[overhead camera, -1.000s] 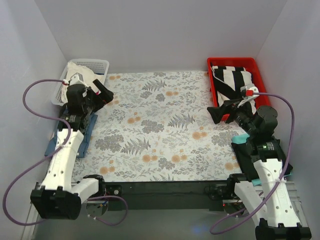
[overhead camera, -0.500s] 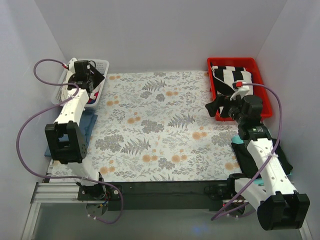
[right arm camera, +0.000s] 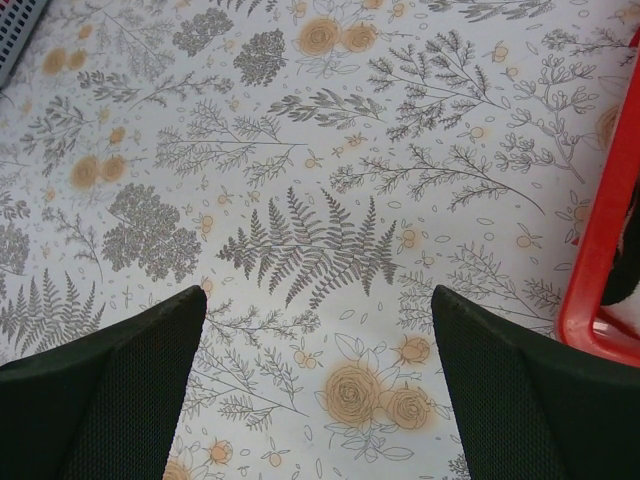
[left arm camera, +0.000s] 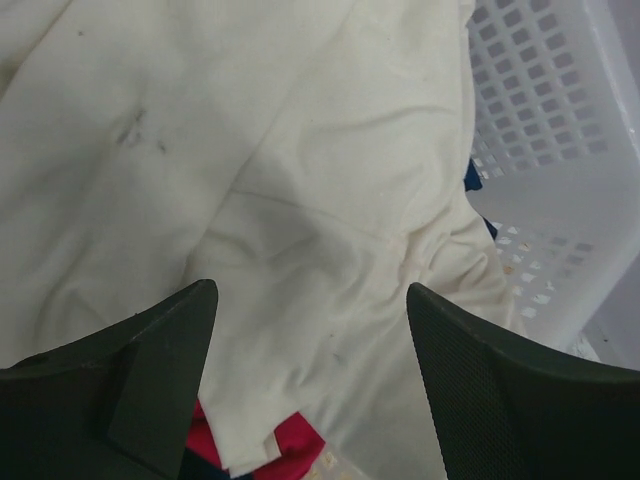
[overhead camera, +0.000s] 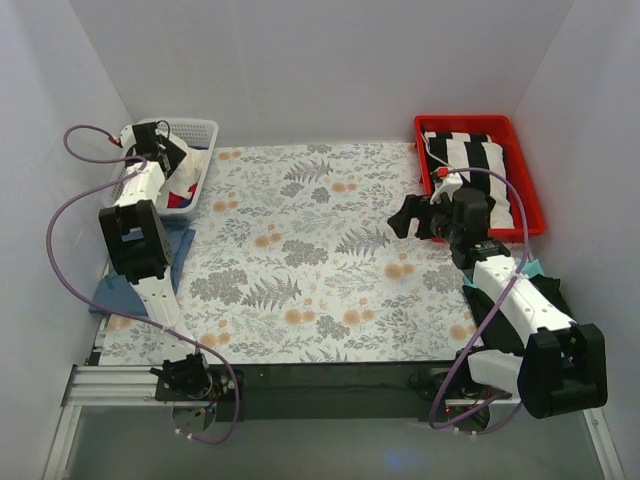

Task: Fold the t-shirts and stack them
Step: Grab the tshirt from the pile, then move the tshirt to the center of the board

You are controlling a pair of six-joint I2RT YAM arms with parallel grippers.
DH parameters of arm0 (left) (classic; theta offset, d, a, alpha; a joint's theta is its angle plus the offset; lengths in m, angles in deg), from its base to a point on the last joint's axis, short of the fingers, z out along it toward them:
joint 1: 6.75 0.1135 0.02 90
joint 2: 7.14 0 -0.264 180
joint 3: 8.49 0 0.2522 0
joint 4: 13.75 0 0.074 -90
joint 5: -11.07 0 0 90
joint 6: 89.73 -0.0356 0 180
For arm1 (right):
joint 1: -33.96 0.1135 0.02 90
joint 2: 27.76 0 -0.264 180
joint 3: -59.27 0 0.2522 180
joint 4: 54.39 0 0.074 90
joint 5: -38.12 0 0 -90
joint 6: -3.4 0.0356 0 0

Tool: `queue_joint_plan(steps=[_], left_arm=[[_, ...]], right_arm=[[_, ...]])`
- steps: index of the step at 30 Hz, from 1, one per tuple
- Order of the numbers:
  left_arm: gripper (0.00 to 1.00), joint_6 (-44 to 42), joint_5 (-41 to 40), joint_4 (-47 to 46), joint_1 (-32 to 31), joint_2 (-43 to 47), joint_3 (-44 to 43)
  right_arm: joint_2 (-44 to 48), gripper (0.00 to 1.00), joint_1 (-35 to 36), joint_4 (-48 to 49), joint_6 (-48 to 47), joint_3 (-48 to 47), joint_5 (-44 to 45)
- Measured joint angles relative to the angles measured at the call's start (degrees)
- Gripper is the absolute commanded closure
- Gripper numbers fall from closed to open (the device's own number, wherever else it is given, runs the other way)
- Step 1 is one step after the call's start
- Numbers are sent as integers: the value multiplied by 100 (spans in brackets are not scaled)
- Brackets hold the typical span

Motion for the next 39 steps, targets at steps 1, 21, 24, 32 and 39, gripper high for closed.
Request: queue_joint_plan(steps=[1, 21, 24, 32, 39], left_arm=[[24, -24, -4, 15, 9, -133, -109], [100, -59, -232, 376, 31, -660, -588], [100, 26, -122, 459, 31, -527, -584], [100, 131, 251, 518, -7, 669, -328], [100, -190, 654, 262, -522, 2382, -170]], right_arm=[[-50, 2, 42, 9, 7, 4, 26], [-319, 2, 492, 216, 170, 7, 396], [-295, 2, 520, 214, 184, 7, 404], [-35, 2, 564, 208, 192, 7, 413], [494, 2, 599, 7, 186, -11, 507]])
